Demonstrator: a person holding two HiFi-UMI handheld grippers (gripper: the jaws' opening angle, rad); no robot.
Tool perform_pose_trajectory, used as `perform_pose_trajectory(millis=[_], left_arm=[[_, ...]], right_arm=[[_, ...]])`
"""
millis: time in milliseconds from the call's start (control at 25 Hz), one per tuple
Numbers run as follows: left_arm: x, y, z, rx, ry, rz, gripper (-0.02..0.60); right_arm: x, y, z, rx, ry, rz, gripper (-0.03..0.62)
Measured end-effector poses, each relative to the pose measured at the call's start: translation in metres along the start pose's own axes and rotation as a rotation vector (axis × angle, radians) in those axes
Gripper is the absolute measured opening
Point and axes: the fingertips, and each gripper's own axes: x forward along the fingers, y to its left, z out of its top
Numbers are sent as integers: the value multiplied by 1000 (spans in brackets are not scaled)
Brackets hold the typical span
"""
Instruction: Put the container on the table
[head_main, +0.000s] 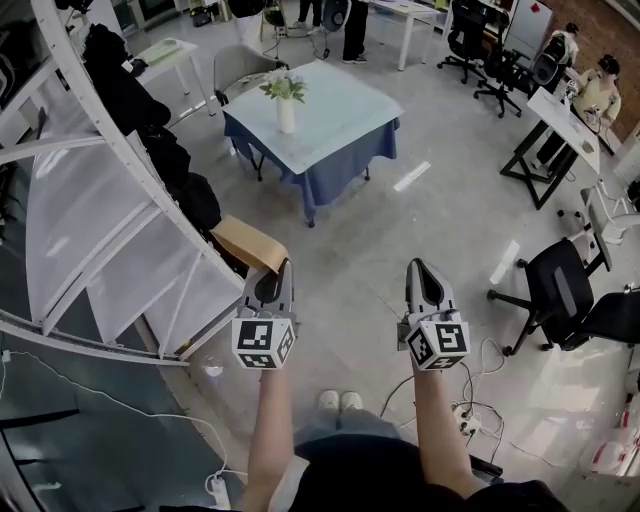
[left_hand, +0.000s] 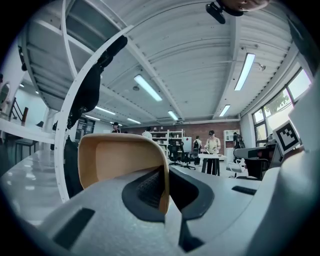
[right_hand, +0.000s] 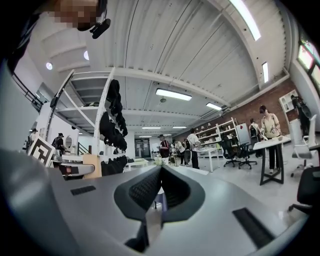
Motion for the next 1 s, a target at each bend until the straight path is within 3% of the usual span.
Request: perform_pose_trajectory(millis=[440,1000], left_arm=[[10,14,0,11,-10,-38,9],[58,25,10,36,-33,-40,9]], right_arm=[[13,10,-4,-9,2,-21,-2],[60,-18,2,0,-32,-22,-2]])
